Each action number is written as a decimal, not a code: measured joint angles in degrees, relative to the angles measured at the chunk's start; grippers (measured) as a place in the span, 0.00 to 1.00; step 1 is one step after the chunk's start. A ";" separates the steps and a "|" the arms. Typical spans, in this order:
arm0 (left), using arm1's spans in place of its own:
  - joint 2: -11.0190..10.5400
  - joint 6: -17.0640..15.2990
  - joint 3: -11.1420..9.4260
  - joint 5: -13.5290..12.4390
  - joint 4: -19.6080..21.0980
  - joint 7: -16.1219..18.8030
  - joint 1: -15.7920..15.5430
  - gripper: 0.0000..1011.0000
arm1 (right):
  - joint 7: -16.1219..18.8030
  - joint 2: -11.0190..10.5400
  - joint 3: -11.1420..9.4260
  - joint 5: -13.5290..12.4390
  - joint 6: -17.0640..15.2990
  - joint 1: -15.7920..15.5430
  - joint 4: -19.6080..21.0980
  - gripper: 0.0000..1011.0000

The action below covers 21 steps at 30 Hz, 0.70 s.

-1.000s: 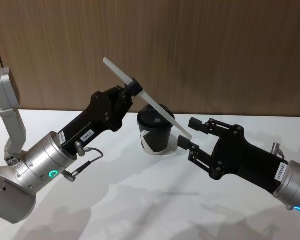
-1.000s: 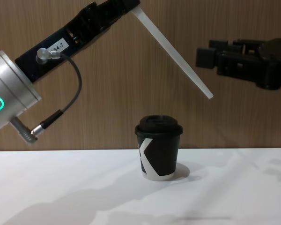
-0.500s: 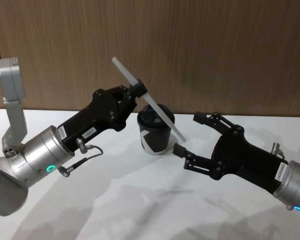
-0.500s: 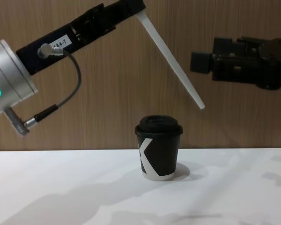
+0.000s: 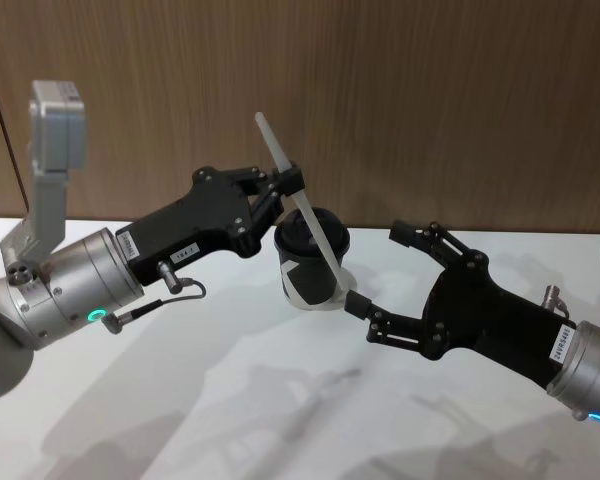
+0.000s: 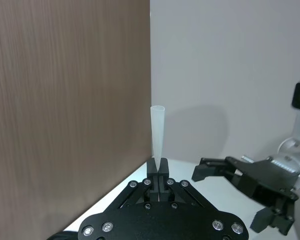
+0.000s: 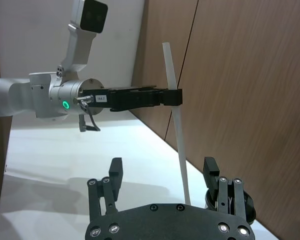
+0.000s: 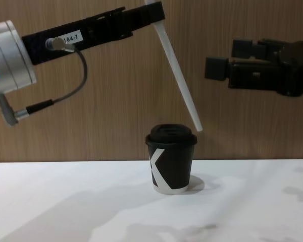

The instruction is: Pick up the straw with one hand, pass it to the other hand, and insert it into the cup.

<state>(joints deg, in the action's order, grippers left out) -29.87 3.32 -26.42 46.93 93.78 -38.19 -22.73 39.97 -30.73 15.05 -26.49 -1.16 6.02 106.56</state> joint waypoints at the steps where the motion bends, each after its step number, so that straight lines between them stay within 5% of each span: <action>1: -0.22 -0.33 -0.09 -0.41 0.24 0.33 -0.18 0.01 | 0.00 0.00 0.00 0.00 0.00 0.00 0.00 0.99; 21: -2.83 -8.57 -2.93 -14.00 4.05 10.50 -6.55 0.01 | 0.00 0.00 0.00 0.00 0.00 0.00 0.00 0.99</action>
<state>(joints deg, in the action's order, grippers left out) -32.70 -5.25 -29.35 32.93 97.82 -27.69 -29.28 39.97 -30.73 15.06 -26.48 -1.16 6.03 106.55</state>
